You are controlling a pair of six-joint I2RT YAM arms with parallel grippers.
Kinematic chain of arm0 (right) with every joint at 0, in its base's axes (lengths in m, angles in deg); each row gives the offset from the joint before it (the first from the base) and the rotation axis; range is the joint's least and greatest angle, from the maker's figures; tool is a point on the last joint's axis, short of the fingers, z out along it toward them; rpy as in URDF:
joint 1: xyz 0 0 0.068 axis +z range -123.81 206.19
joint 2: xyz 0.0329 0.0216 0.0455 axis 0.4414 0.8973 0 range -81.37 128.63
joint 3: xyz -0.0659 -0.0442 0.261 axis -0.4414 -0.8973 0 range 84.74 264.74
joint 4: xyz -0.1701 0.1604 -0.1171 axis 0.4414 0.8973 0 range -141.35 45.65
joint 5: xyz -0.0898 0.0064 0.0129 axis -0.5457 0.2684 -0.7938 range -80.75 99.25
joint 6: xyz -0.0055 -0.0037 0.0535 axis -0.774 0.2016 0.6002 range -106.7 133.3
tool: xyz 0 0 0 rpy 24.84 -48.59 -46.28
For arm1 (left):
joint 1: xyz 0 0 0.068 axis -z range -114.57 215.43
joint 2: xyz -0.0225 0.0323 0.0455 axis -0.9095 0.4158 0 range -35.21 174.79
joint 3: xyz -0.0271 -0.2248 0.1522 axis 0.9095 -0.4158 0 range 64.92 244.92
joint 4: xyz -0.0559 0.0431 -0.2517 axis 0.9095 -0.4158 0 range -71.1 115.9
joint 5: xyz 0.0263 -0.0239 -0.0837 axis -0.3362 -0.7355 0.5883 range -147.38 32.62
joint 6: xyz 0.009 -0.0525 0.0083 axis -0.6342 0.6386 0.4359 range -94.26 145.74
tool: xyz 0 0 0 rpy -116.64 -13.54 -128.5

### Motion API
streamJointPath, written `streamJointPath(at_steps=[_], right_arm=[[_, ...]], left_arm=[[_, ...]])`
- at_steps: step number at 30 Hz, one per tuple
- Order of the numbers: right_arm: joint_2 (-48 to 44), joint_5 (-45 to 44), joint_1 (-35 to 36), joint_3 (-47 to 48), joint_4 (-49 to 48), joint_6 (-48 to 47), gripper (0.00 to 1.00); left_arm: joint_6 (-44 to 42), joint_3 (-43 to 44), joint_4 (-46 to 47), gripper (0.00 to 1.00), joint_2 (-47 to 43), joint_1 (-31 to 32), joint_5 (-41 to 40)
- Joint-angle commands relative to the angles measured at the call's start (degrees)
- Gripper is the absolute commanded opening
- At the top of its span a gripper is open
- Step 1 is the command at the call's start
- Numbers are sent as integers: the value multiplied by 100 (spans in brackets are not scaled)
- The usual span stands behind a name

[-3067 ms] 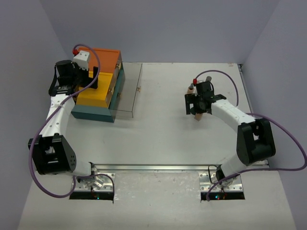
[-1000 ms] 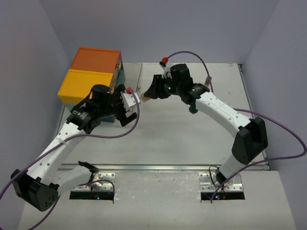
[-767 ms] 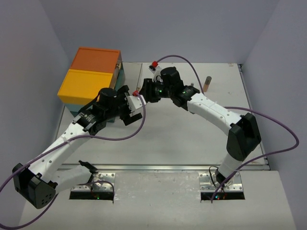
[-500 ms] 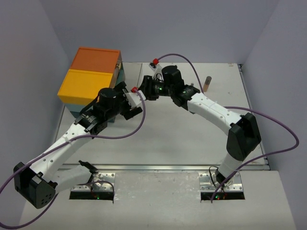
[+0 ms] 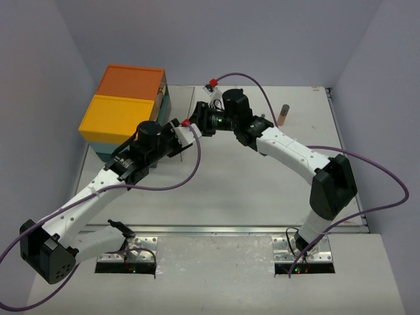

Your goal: Organize the makeup

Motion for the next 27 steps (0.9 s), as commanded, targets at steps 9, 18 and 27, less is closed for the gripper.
streamJointPath(at_steps=[9, 18, 27], right_arm=[[15, 517, -619, 35, -179, -46, 64], [-488, 539, -1596, -694, -268, -110, 91], [-1442, -719, -2011, -1502, 475, -1083, 91]], left_arm=[[851, 679, -213, 0, 481, 32, -371], [1711, 1471, -619, 0, 1295, -152, -877], [2716, 2759, -879, 0, 2891, -1136, -1196]])
